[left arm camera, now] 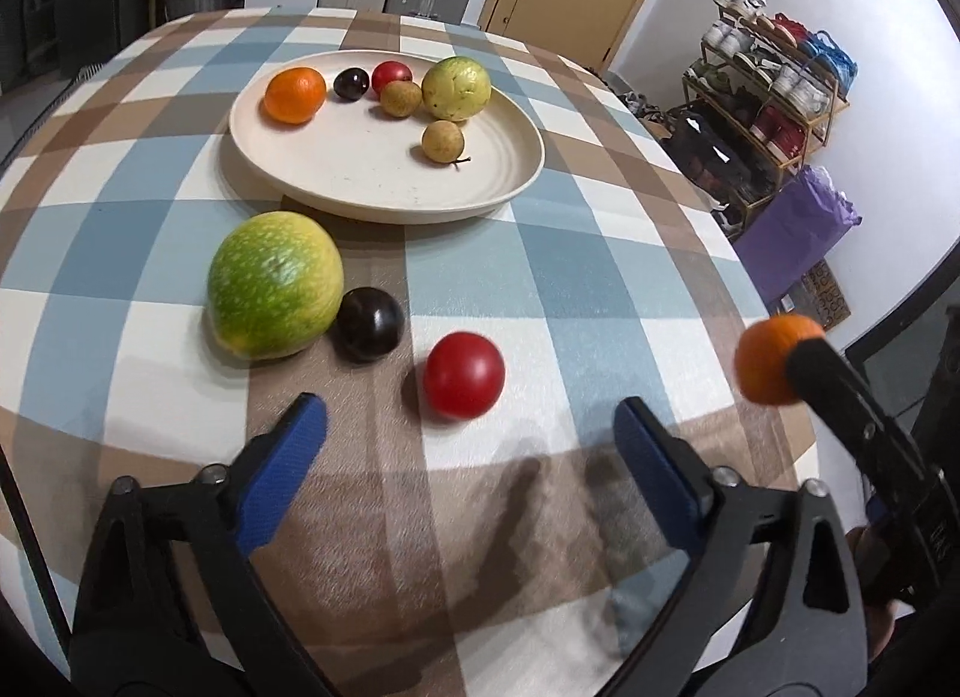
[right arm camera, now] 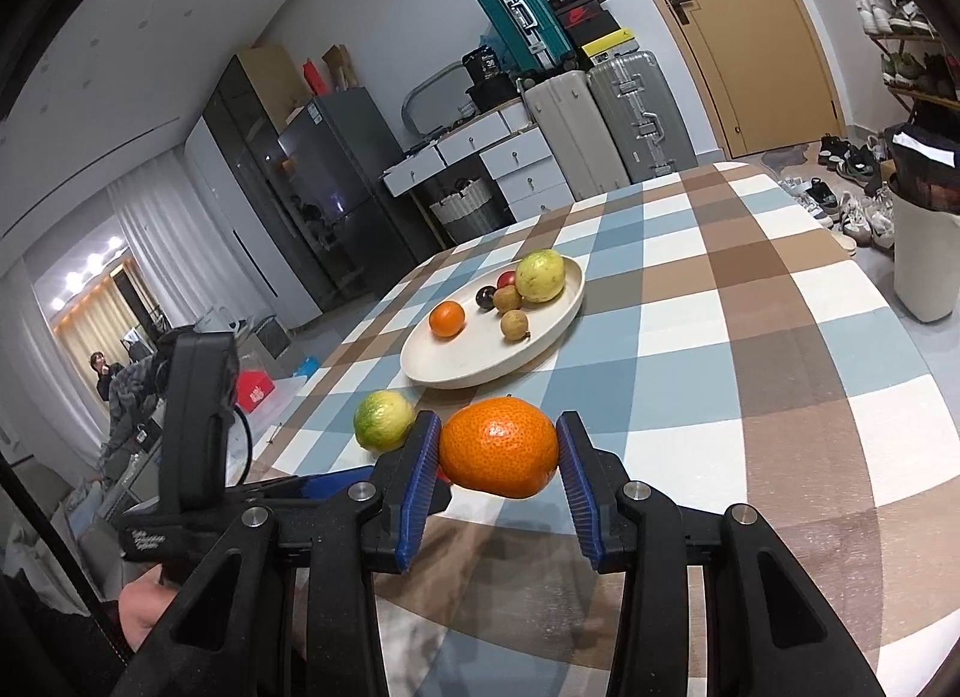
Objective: Organize fruits
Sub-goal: 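Grasp the red tomato with the left tool while the right tool lifts the mandarin, then carry the tomato and mandarin onto the plate with both tools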
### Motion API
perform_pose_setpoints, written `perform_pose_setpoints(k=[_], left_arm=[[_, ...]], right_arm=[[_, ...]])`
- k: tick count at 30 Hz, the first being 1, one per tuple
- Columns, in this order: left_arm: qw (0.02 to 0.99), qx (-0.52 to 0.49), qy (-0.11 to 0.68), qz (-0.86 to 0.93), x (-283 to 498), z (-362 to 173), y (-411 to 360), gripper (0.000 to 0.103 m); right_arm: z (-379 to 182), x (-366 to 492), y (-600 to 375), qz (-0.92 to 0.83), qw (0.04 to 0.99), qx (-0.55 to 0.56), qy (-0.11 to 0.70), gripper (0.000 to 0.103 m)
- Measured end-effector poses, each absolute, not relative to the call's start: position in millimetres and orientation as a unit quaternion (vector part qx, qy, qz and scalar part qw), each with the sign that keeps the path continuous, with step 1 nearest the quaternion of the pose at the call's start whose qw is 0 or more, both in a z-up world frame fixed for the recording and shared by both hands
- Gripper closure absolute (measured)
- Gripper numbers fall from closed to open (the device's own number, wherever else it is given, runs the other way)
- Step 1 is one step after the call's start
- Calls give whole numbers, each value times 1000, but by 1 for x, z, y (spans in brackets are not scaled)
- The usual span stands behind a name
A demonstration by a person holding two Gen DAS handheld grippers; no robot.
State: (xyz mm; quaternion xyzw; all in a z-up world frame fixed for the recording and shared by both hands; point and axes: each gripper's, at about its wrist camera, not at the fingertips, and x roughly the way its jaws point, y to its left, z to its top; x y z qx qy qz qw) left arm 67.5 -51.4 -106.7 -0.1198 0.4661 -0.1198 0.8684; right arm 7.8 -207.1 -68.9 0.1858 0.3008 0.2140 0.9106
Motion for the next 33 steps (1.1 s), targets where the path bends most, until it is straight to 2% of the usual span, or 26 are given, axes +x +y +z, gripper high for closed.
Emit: perform_pose_setpoints(k=[4,8,12,17,33], left_arm=[[864,-133,469,-125,77,-108,-50,23],[862,-126,474,-130,82,-108,-53,41],[861,-122,476,-134,84,-109,-55,52],[854,-128,484,-144,87,-111,-52,78],[868,-123,448,-176,61,-83,-42,79]], right_arm=[[-72,10,-215,213,909,197,300,63],[-73,9,-220,209,909,205,298,63],[-73,10,-220,209,908,206,298,63],[-73,10,-220,210,908,205,298,63],[-60,9,-196,220,912,178,296,63]])
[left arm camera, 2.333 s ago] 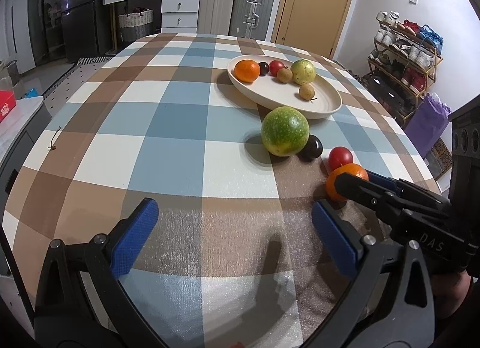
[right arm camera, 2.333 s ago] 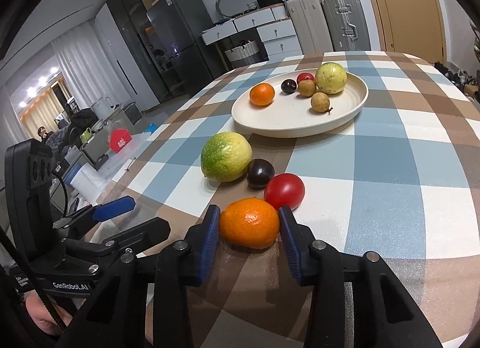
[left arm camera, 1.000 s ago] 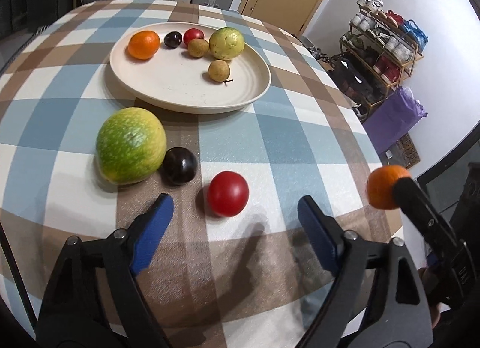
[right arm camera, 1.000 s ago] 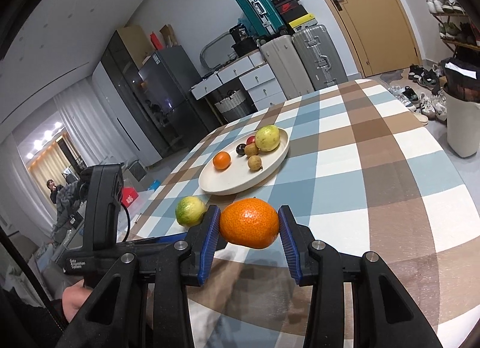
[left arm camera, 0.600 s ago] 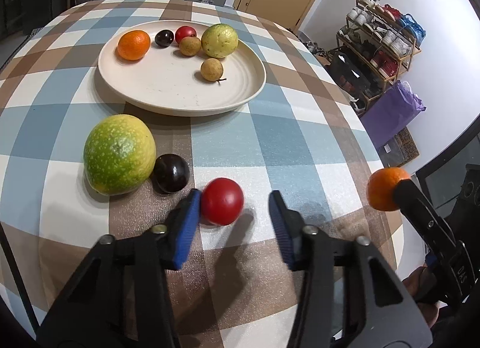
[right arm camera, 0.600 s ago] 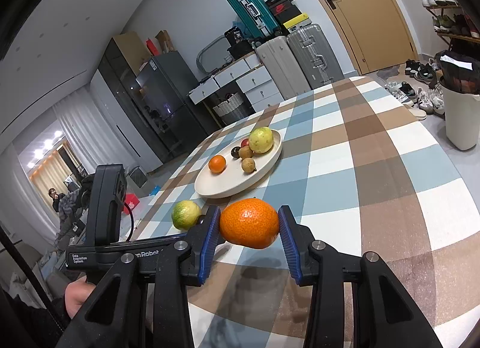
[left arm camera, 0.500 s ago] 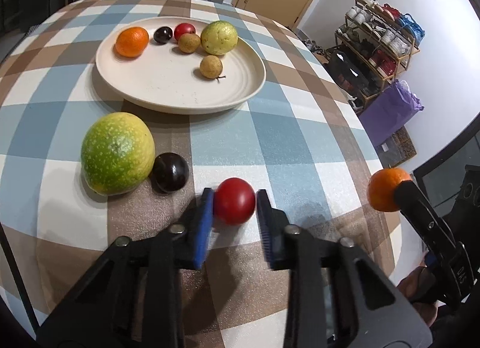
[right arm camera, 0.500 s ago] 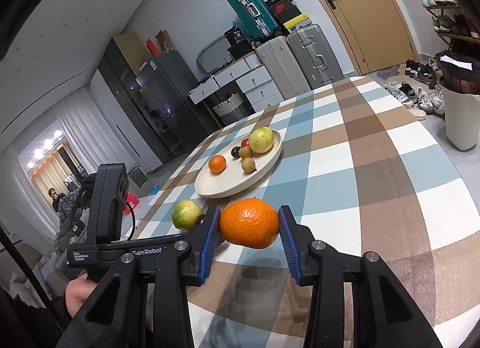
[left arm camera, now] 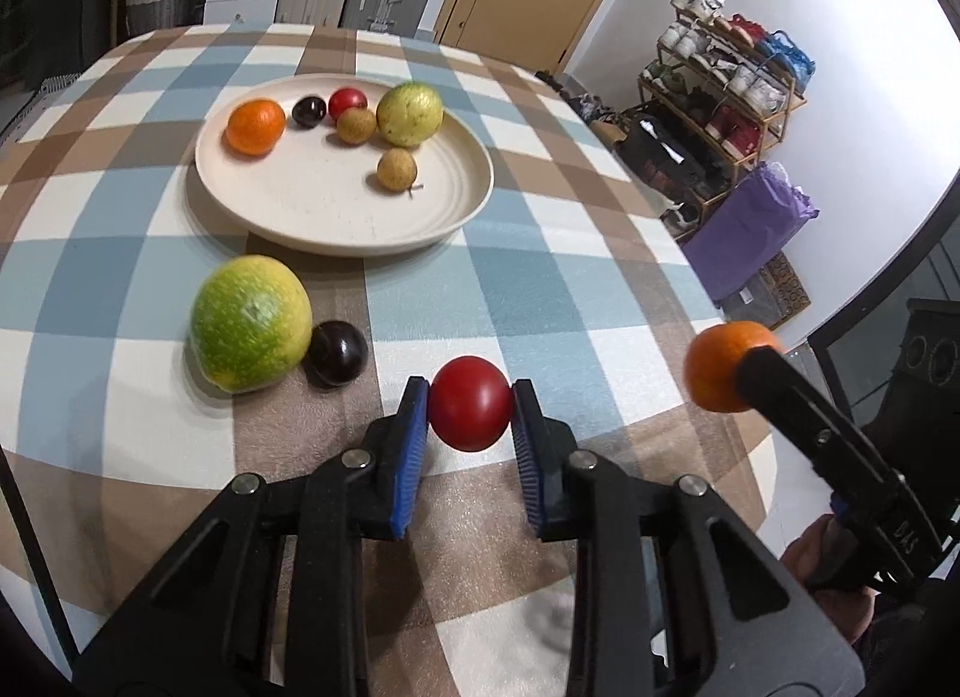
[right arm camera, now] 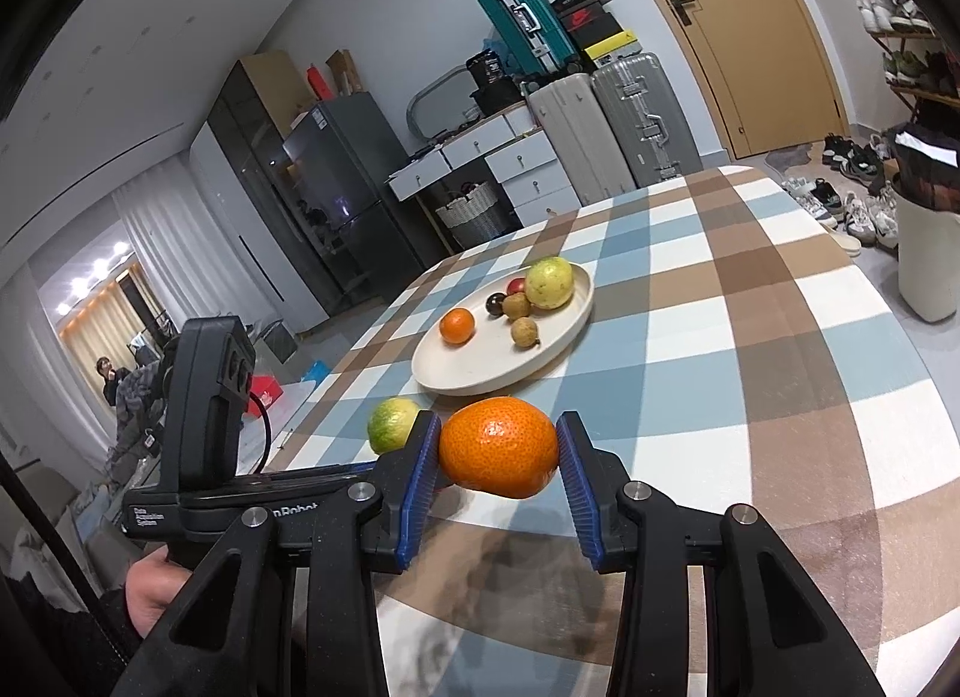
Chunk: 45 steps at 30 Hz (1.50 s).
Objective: Organize fruits
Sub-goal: 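Carry the tomato and mandarin onto the plate with both tools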
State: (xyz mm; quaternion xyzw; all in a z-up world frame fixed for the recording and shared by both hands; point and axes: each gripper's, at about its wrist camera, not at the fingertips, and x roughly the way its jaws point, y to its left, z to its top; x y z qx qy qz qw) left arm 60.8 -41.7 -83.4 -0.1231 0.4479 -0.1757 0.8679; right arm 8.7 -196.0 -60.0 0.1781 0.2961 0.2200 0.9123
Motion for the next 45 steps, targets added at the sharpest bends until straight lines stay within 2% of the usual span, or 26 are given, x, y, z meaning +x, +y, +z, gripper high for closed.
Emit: perform_pose_setpoints(k=[19,31,45], left_arm=[[898,-93,401,-154,99,-17,13,78],[898,-79,408,-146,151,-17,22,78],[881,-80,442,-147,212,-46,20,78]], right_arm=[[-25,78,-145,277,903,145,294,63],[-24,136,-129,278,895,142,318,63],[-40,187,-118,265,893,120,343,63]])
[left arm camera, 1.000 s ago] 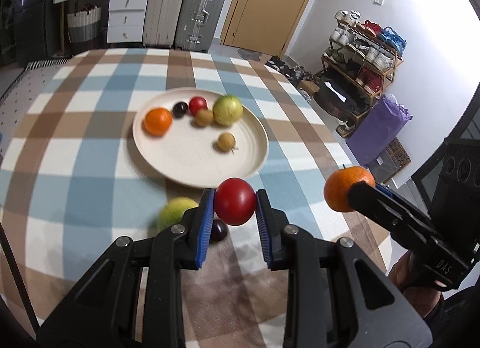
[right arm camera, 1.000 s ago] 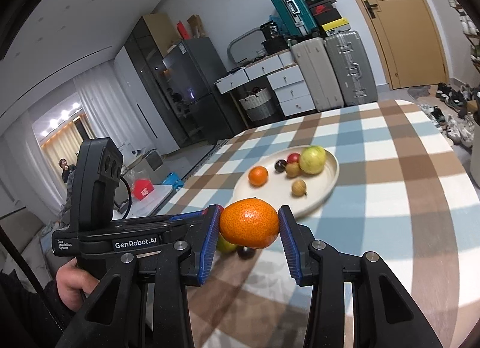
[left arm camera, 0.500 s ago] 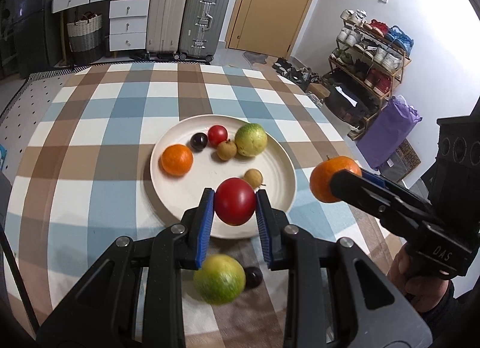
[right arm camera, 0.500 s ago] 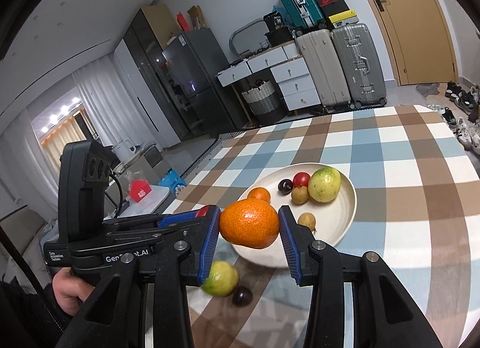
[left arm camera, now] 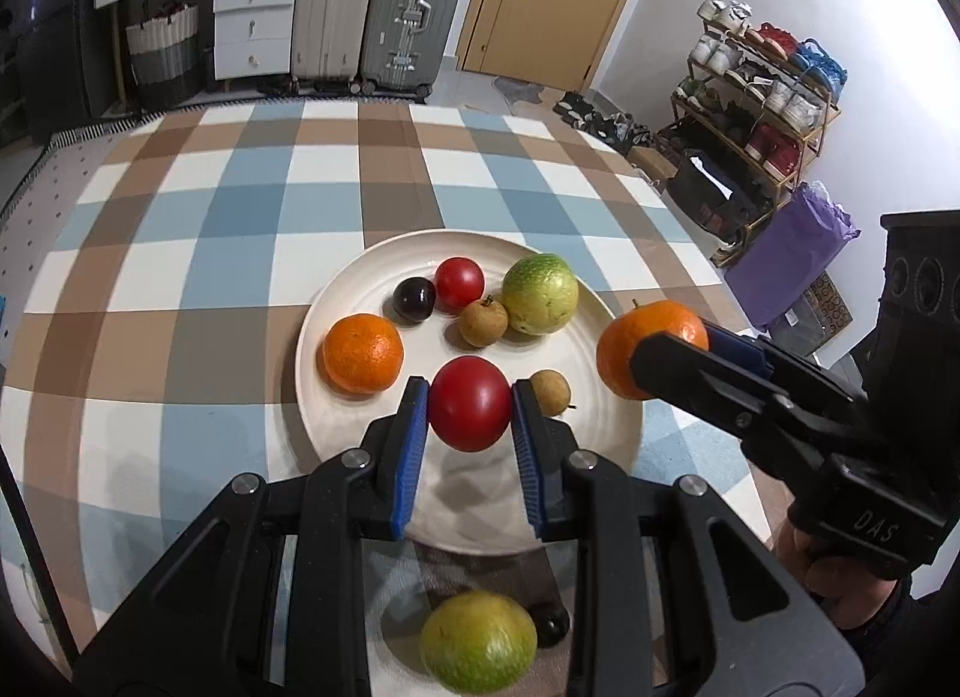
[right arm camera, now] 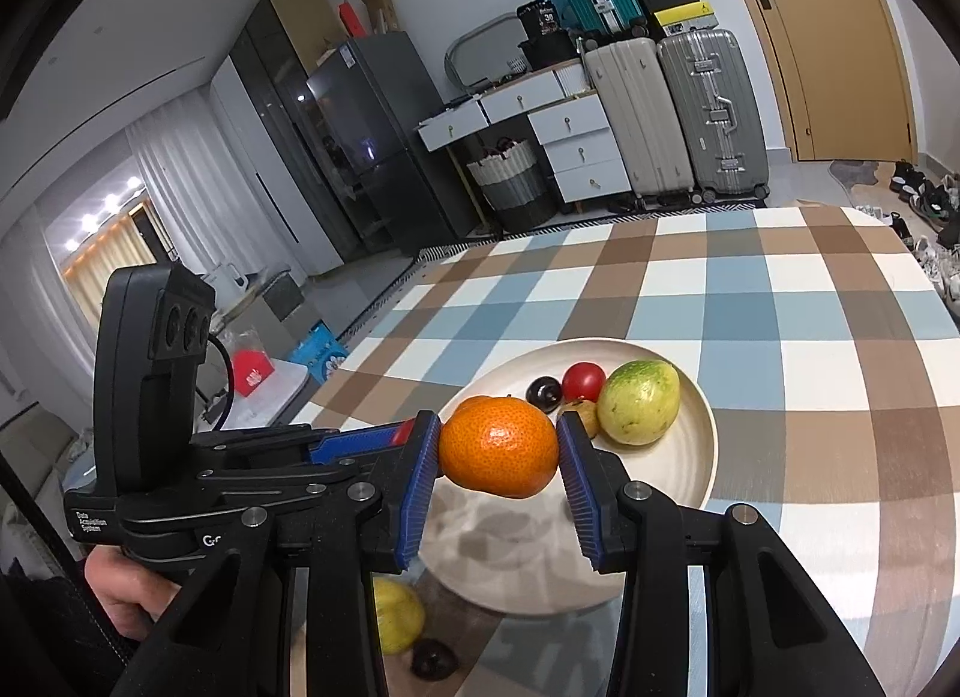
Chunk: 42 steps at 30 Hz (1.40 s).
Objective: Organize fruits
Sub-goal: 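Carry the tomato and mandarin onto the plate with both tools, then open both tools and pull them back from the plate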
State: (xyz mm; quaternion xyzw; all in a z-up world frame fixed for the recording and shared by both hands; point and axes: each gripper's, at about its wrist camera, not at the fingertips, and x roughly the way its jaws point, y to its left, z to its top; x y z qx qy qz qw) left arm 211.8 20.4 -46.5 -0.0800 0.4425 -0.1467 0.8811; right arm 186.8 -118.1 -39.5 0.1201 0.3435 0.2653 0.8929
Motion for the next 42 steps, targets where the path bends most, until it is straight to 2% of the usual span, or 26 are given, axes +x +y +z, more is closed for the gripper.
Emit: perform_pose_setpoints(k=[25,29,32,42], left_arm=[[865,-102,465,-156,270,-77,18,78],[867,-98,462,-159,269,-73,17,78],[868,-101,460,-158,264,-70,18,78],[882,-87,440,-148,224,-46,20,78]], right_arm=[[-77,221,-114,253,883,110,379,61],[-75,220,-115,257,884,113,374,61],[-69,216,-117,256,889,113,363,56],[-51,187,-131,241,899,125,343,56]])
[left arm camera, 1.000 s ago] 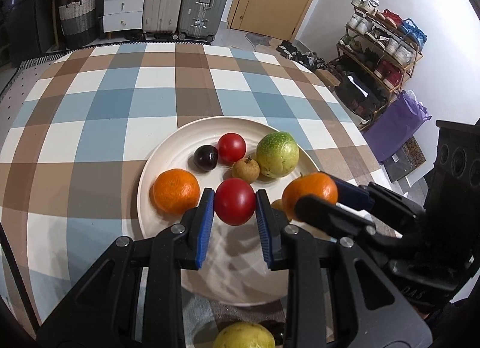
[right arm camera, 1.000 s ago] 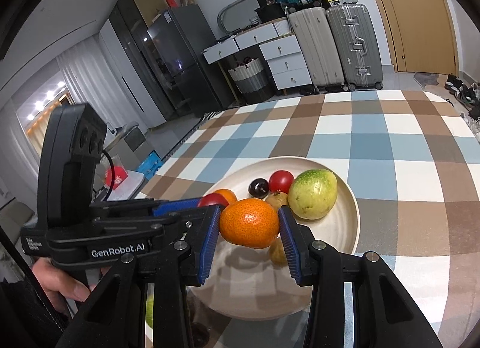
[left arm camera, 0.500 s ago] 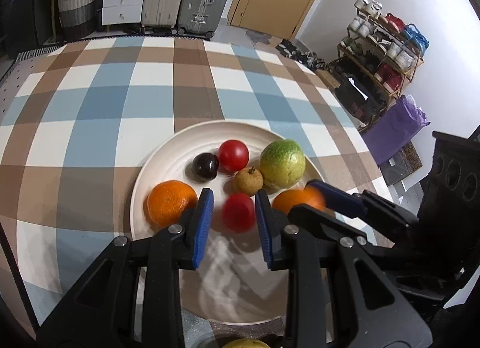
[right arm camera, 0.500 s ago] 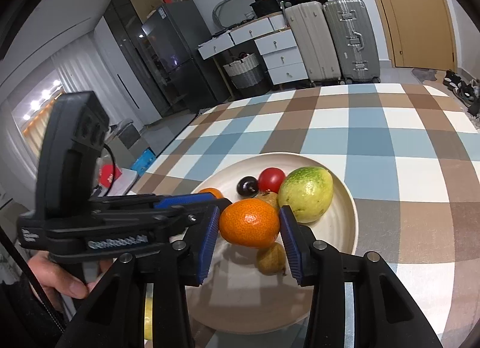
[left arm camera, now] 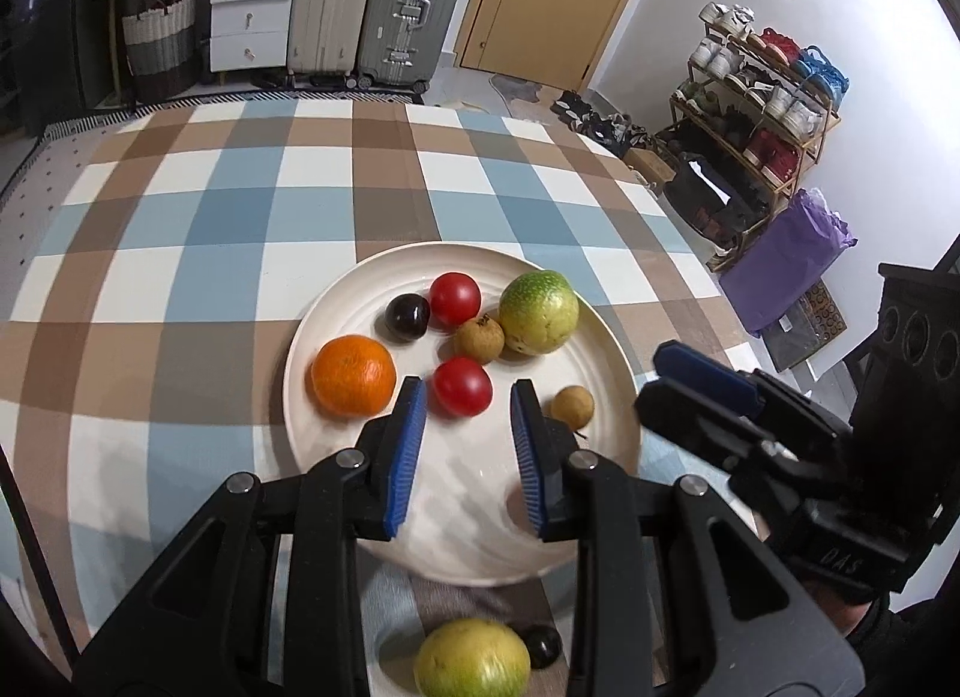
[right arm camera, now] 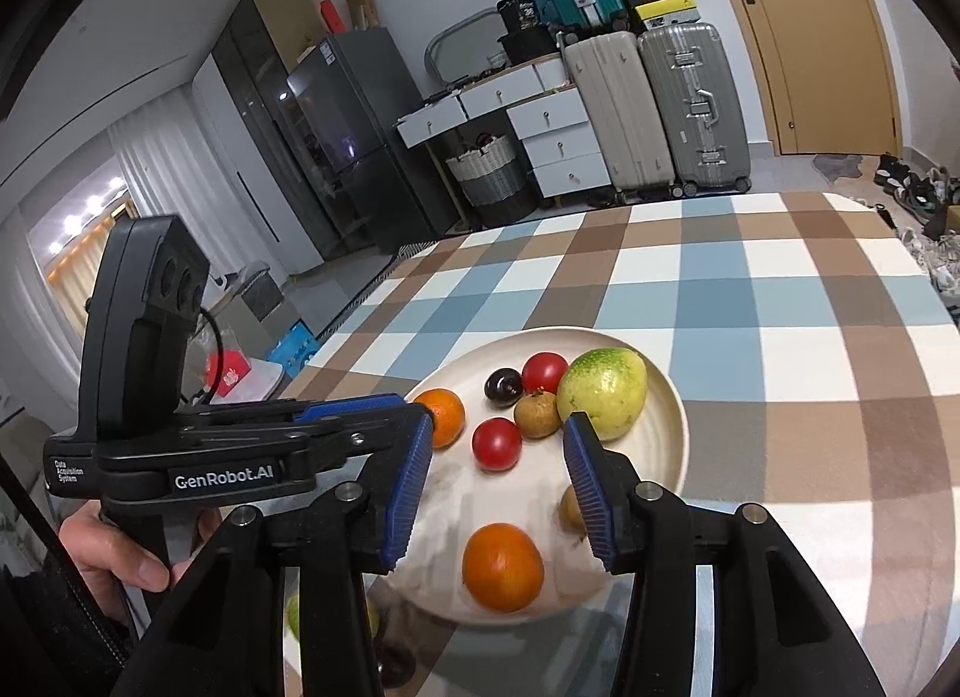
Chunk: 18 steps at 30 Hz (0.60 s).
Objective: Organize fruits
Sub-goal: 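Open both tools and pull them back from the plate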
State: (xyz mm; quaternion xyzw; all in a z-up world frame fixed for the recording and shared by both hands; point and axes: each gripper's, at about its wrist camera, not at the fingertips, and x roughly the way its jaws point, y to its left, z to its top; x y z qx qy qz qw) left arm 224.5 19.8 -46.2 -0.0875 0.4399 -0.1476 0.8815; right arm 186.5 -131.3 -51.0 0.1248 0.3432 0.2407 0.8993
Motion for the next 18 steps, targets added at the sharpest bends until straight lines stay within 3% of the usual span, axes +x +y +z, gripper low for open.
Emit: perform_pose_setpoints(k=[13,18], left_arm=[[898,-79,413,-132,146,-25,17,78],[910,-66,391,-116,111,-14,15,71]], right_arm=[[-22,126,-137,251,910,126,305,52],[-12,96,-129,261,916,112,282,38]])
